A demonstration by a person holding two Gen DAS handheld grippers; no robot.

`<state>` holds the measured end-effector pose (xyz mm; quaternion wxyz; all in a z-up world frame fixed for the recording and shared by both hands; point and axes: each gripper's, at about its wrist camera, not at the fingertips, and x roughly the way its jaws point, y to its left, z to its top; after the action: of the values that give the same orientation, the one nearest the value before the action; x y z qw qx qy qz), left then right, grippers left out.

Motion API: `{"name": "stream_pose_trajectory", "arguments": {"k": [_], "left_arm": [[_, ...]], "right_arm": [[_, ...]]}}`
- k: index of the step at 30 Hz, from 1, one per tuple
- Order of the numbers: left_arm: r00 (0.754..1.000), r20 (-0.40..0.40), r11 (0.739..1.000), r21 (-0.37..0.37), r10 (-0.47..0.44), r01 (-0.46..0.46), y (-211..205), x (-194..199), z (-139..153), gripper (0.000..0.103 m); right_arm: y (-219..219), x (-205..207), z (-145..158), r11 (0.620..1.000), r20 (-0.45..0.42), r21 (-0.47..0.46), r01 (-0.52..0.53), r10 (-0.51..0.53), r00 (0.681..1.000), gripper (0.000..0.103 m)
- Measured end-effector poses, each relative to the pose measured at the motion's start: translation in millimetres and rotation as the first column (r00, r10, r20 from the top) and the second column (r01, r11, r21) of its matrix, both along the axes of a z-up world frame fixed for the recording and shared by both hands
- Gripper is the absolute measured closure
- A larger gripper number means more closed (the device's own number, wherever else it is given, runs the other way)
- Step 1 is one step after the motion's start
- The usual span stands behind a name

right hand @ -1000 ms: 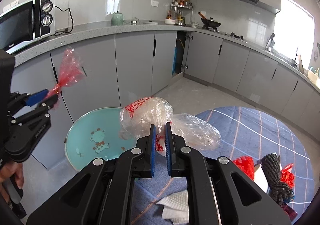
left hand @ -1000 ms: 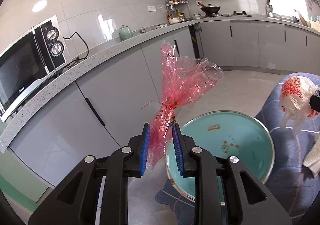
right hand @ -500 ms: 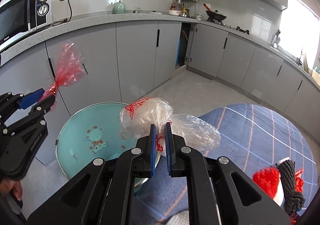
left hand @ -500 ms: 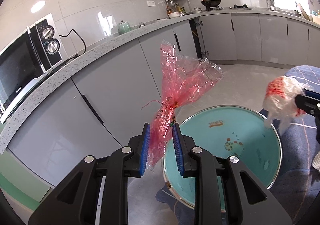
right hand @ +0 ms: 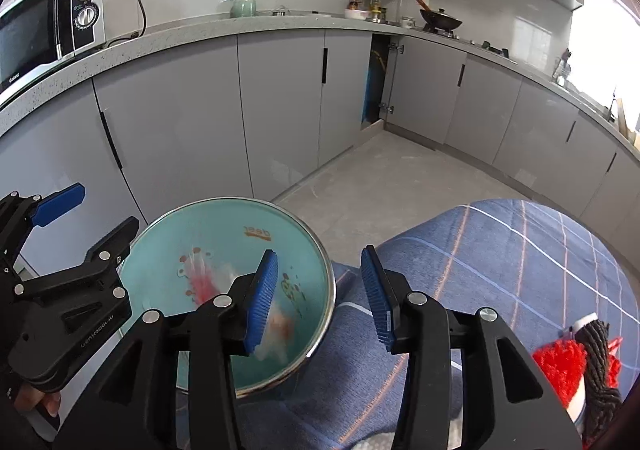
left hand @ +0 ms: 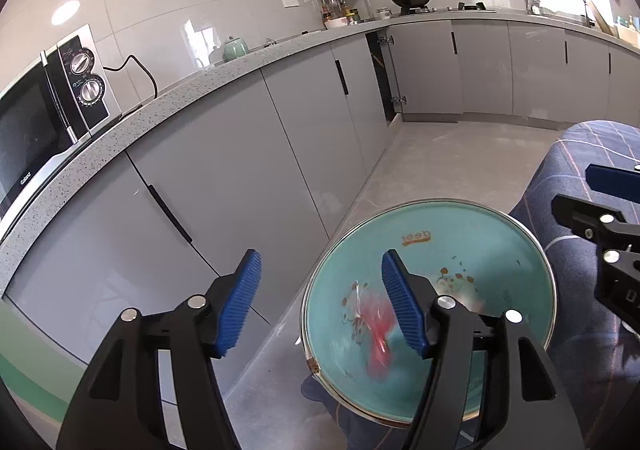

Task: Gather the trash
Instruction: 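Open the left tool over the teal bin to drop the red bag, then return the left tool to the pile and grasp the white mesh cloth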

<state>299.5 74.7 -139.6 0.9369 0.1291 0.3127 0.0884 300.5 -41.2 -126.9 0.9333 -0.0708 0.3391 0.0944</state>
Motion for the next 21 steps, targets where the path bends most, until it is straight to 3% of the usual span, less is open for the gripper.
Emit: {"name": "stream_pose_trajectory", "arguments": {"k": [3,11,16,21], "left_arm": [[1.000,0.011,1.000,0.007,0.017,-0.017,-1,-6,2,0.030],[0.999,0.027,1.000,0.000,0.028,-0.028,-2,-32,14,0.030],[0.996,0.078,0.999,-0.007,0.048,-0.048,-10,-58,24,0.017],[0.998,0.056,0.999,-0.017,0.027,-0.027,-25,-76,27,0.011]], "right_arm": [[-3,-6,3,1.000,0.001,0.000,0.010,-0.010,1.000,0.059],[-11,-35,16,1.000,0.024,-0.003,0.027,-0.027,0.999,0.054],[-20,-68,28,0.999,0.060,-0.018,0.039,-0.037,0.998,0.050],[-42,-104,40,0.996,0.095,-0.026,0.083,-0.080,0.992,0.044]]}}
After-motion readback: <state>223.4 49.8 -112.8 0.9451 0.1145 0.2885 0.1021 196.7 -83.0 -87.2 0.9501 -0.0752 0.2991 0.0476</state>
